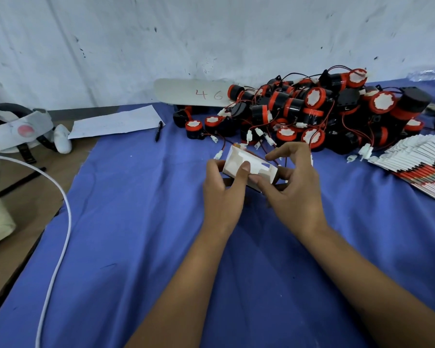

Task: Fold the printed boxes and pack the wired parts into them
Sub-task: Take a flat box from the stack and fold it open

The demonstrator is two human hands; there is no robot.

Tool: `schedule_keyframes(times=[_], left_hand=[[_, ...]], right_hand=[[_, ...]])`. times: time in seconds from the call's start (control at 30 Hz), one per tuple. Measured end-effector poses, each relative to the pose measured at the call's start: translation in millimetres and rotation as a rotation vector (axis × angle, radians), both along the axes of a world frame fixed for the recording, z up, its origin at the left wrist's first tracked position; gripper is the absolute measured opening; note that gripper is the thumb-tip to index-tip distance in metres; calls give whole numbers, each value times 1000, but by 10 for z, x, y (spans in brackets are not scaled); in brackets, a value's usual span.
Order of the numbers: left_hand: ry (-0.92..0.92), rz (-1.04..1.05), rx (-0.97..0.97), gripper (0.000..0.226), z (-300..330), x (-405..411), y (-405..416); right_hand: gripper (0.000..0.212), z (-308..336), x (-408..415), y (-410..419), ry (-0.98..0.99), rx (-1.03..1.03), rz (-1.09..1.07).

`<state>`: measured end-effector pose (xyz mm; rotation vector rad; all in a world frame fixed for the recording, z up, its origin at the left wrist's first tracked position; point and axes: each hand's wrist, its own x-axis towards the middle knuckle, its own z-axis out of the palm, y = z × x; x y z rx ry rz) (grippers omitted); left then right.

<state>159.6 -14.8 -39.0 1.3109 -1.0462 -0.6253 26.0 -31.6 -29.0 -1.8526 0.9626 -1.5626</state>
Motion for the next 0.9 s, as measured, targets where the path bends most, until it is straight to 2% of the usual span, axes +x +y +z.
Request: schedule_keyframes(times=[0.07, 0.13, 0.2, 0.3, 0.4, 0.67, 0.9], left_hand=[[64, -106, -1, 23, 1, -10, 11], [11, -168, -14, 41, 19, -26, 25], [-61, -194, -23, 59, 27, -39, 33], [-54, -166, -3, 68, 7, -26, 27], [-30, -120, 18, 69, -20, 1, 3], [-89, -50, -33, 66, -66, -28, -35], [-59, 15, -41, 58, -73, 14, -45]], right_hand=[[37, -12, -9, -13, -13, 32, 10], [30, -29, -22, -29, -21, 67, 18], [30, -21, -37, -31, -54, 106, 55], [31, 3, -52, -17, -98, 153, 171], [33, 10, -50, 7, -75, 170, 198], [43, 14, -16, 49, 23, 118, 83], [43, -18, -47, 14, -104, 233, 271]])
